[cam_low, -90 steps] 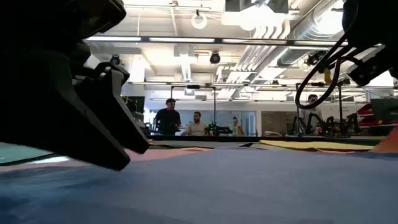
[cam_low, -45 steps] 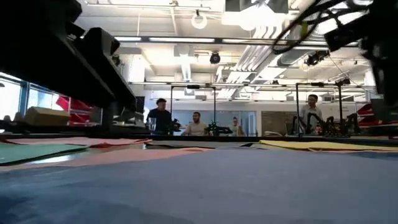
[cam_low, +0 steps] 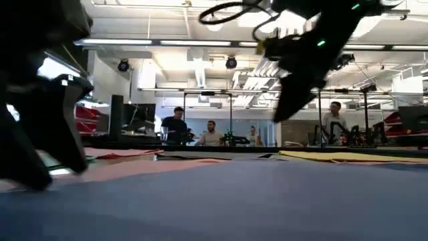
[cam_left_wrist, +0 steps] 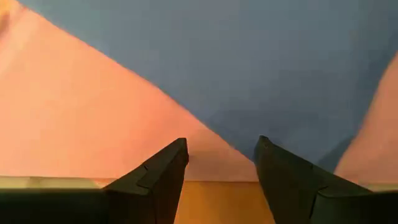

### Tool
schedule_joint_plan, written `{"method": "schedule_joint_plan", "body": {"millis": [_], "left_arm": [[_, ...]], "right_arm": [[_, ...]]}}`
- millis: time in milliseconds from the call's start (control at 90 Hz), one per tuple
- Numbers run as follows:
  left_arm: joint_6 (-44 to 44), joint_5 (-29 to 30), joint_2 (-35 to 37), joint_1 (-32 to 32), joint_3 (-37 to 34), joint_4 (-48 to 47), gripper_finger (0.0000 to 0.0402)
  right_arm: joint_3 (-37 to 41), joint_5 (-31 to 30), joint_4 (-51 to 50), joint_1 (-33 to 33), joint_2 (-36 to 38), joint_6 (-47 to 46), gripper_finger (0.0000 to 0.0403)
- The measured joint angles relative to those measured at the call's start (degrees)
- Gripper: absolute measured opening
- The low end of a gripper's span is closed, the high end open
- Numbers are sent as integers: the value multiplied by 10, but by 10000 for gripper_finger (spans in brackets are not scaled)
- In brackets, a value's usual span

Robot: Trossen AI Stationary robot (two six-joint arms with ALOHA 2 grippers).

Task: Organize paper
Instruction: Stack the orange color paper on top of the other orange color paper

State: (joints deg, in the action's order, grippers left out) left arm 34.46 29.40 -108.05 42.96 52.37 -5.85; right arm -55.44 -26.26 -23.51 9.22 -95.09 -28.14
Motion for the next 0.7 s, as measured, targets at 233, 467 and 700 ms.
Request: {"method": "schedule_joint_plan", "body": {"millis": [233, 467, 700], "left_arm": [[-10, -16, -26, -4, 2, 15, 176], [-19, -10, -28, -2, 1, 16, 176], [-20, -5, -28, -2, 0, 19, 176]], "right_arm": [[0, 71, 159, -31, -102, 20, 275], [-2, 182, 220, -47, -145, 12, 275], [0, 255, 274, -66, -148, -15, 275]]}}
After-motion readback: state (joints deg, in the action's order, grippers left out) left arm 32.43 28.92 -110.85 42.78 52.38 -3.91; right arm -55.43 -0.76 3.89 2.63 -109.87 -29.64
